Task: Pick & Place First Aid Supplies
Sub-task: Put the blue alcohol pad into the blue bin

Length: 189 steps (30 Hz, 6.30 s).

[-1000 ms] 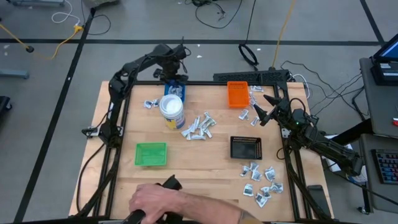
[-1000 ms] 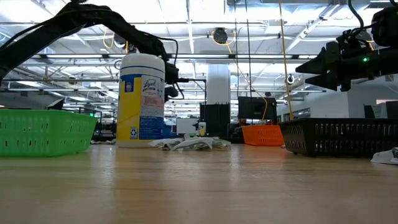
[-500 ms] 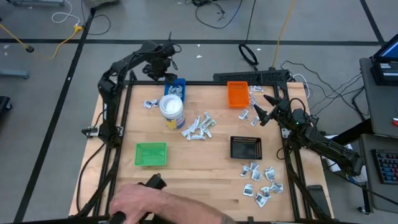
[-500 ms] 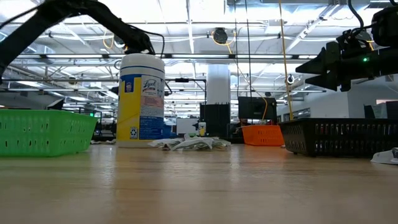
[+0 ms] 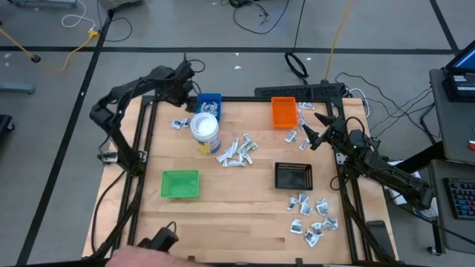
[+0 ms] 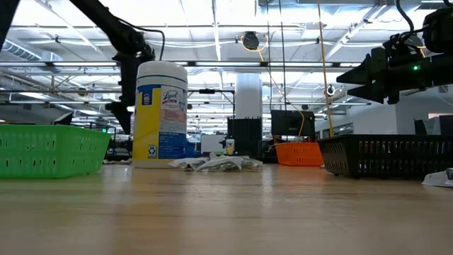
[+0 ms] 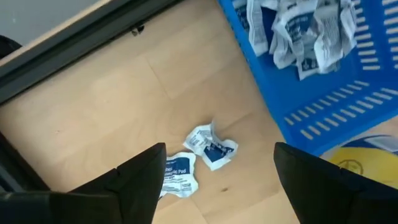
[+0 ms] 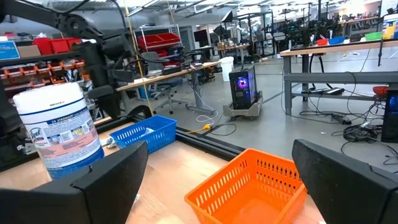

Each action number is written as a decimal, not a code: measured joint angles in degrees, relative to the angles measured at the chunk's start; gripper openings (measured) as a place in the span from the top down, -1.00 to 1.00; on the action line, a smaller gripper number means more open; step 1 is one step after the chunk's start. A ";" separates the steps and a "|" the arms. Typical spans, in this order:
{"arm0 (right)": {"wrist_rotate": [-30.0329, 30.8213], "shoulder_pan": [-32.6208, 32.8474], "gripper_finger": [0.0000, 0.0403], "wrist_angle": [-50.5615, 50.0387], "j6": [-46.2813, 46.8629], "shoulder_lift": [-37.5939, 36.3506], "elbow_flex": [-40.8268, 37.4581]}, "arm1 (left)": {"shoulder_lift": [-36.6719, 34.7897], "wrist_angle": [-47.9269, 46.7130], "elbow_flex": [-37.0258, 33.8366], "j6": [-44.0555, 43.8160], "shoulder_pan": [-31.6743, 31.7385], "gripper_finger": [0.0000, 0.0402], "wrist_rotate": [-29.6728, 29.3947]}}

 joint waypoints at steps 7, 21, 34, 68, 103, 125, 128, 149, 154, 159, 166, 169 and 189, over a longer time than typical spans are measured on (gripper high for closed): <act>-0.01 0.01 -0.95 0.00 0.00 0.02 -0.02 | -3.45 5.91 -6.48 0.26 -0.21 -0.53 -0.08; 0.00 0.02 -0.95 0.00 0.00 0.00 -0.02 | -3.40 15.81 -16.45 -14.93 -1.49 -0.43 -2.88; -0.01 0.01 -0.95 0.00 0.00 0.01 0.00 | -3.38 23.83 -20.95 -13.90 -1.83 -0.37 -6.90; 0.00 0.02 -0.95 0.00 0.00 0.02 0.00 | -1.26 23.66 -20.83 -12.24 -0.80 0.96 -2.61; -0.02 0.02 -0.95 0.00 0.00 0.02 0.00 | 4.75 -11.65 11.07 -24.13 1.03 1.00 -2.07; -0.01 0.01 -0.95 0.00 0.00 0.01 -0.01 | 28.73 -21.10 43.09 -25.18 -6.10 1.00 -0.04; 0.00 0.02 -0.95 0.00 0.00 0.02 -0.02 | 30.96 -20.04 43.09 -24.96 -7.16 1.00 -0.18; 0.00 0.02 -0.95 0.00 0.00 0.00 -0.02 | 32.15 -18.32 43.07 -23.13 -7.01 0.00 5.55; -0.01 0.01 -0.95 0.00 0.00 0.00 -0.01 | 29.92 -18.52 43.07 -22.61 -6.04 -0.17 5.45; -0.01 0.02 -0.95 0.00 0.00 0.00 -0.02 | 28.55 -20.28 43.09 -18.63 -5.46 -0.26 5.35; -0.01 0.01 -0.95 0.00 0.00 0.02 -0.02 | 26.75 -24.85 38.10 -12.50 -4.30 -0.39 4.91; 0.00 0.01 -0.95 0.00 0.00 0.01 -0.01 | 22.83 -22.43 32.68 -11.61 -3.86 -0.43 2.55; 0.00 0.01 -0.95 0.00 0.00 0.00 -0.01 | -4.65 -10.68 -5.03 -9.27 3.20 -0.56 -1.82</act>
